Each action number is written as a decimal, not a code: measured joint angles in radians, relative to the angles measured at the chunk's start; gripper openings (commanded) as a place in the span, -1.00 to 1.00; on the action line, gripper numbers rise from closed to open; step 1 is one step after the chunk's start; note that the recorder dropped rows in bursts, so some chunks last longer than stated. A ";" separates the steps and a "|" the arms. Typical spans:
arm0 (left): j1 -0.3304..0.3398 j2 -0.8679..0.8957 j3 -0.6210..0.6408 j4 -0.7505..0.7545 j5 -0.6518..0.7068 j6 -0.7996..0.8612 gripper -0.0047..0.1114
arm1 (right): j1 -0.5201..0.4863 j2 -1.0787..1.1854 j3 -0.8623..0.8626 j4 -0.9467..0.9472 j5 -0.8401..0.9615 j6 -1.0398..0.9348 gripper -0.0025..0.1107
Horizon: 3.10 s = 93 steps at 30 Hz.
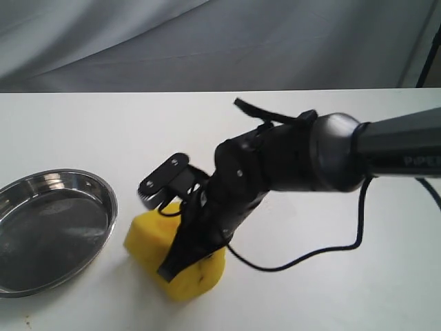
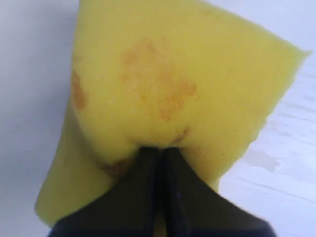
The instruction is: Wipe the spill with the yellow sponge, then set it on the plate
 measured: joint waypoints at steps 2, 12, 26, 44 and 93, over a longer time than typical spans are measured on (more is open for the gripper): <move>0.000 0.000 0.000 0.000 0.000 0.000 -0.92 | -0.063 0.000 0.000 -0.009 0.000 0.023 -0.96; 0.000 0.000 0.000 0.000 0.000 0.000 -0.92 | -0.452 0.000 0.000 -0.029 0.000 0.068 -0.96; 0.000 0.000 0.000 0.000 0.000 0.000 -0.92 | -0.271 0.000 0.000 -0.020 -0.032 0.002 -0.96; 0.000 0.000 0.000 0.000 0.000 0.000 -0.92 | 0.089 0.000 0.000 0.048 -0.032 -0.053 -0.96; 0.000 0.000 0.000 0.000 0.000 0.000 -0.92 | -0.254 0.005 -0.071 -0.064 0.100 0.107 -0.96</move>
